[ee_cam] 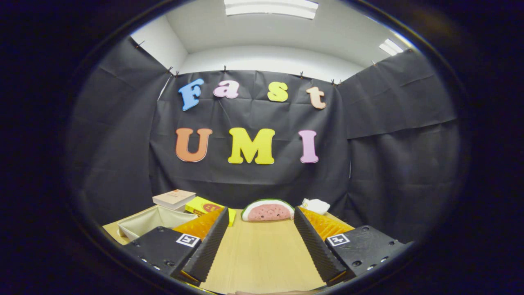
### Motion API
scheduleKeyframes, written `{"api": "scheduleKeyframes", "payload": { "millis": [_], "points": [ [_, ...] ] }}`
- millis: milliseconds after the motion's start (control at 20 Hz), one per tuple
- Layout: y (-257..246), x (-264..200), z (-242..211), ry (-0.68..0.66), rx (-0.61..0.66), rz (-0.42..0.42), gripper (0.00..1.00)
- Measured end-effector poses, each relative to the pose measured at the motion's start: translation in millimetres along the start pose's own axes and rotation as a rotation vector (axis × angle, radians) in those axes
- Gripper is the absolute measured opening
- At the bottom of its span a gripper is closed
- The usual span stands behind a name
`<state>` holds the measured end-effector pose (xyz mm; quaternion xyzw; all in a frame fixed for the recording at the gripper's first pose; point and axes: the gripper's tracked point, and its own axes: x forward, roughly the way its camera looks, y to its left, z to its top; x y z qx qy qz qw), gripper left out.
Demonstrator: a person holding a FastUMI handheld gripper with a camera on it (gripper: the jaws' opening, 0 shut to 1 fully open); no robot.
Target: Open the storage box then place both shoes into the box .Put the left shoe in first, then the right shoe, with the right side of both shoes facing outward in a uniform manner.
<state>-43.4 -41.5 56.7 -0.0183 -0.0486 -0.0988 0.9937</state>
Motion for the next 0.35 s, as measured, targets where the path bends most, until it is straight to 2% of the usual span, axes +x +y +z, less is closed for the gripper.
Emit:
{"api": "scheduleKeyframes", "payload": {
  "millis": [350],
  "points": [
    [-22, 10, -16, 0.011, 0.006, -0.012, 0.97]
  ]
}}
